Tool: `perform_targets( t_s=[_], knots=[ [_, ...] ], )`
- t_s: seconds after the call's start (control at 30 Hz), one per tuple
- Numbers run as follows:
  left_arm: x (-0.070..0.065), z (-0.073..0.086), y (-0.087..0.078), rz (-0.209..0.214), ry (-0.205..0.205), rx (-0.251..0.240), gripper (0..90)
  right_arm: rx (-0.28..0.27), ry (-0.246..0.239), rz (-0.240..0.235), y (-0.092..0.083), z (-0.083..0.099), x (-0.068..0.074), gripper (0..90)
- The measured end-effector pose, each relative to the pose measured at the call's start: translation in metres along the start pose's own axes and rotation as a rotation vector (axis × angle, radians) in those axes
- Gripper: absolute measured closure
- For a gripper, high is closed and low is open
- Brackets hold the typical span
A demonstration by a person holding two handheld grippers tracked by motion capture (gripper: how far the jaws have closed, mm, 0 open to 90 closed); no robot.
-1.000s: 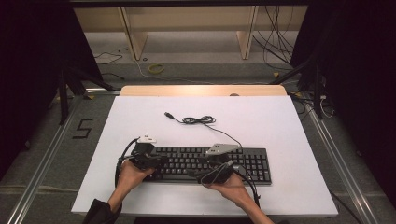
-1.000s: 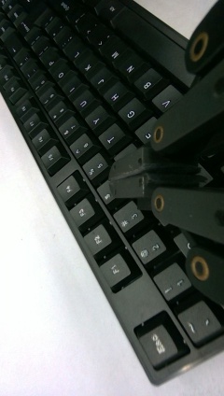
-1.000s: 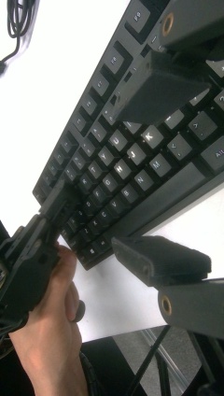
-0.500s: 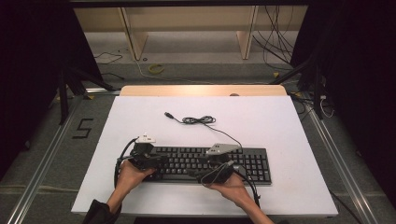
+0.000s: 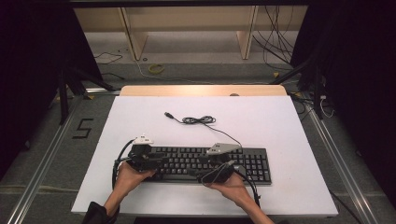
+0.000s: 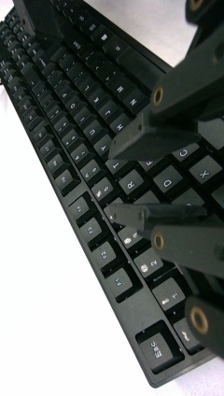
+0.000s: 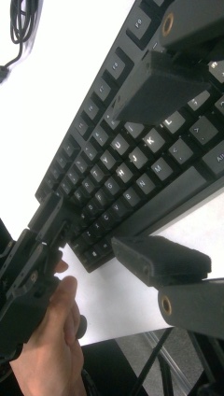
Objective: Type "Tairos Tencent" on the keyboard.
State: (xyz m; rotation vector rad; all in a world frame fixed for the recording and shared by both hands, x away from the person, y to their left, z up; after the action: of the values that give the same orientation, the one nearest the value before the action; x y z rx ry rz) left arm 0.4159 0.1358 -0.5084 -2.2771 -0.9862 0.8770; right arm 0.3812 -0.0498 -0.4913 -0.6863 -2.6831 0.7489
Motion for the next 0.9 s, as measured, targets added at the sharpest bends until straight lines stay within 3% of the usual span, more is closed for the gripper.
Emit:
perform_targets(
  t_s=[0.33, 0.6, 0.9],
  knots=[
    [-0.003, 0.0, -0.006, 0.028, -0.019, -0.034, 43.3, 0.003, -0.006, 0.009, 0.002, -0.001, -0.002, 33.9],
    [-0.005, -0.002, -0.011, 0.04, -0.027, -0.059, 38.0, 0.01, -0.005, 0.009, 0.005, -0.001, -0.001, 36.6],
    [-0.007, -0.001, -0.016, 0.051, -0.026, -0.078, 35.2, 0.041, -0.013, 0.031, 0.012, 0.001, -0.003, 52.0]
  ],
)
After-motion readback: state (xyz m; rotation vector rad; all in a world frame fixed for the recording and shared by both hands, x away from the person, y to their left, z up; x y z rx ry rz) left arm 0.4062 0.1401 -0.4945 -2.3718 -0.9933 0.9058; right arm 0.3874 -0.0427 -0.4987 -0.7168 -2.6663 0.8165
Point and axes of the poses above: each handheld gripper's, and its own axes: y roughly forward along the jaws, z roughly out of its underside, x roughly to its left, the point moved 7 cm from there along y, roughly forward along the jaws, and after that the axes turned 9 degrees about -y, right-handed, at the moved point
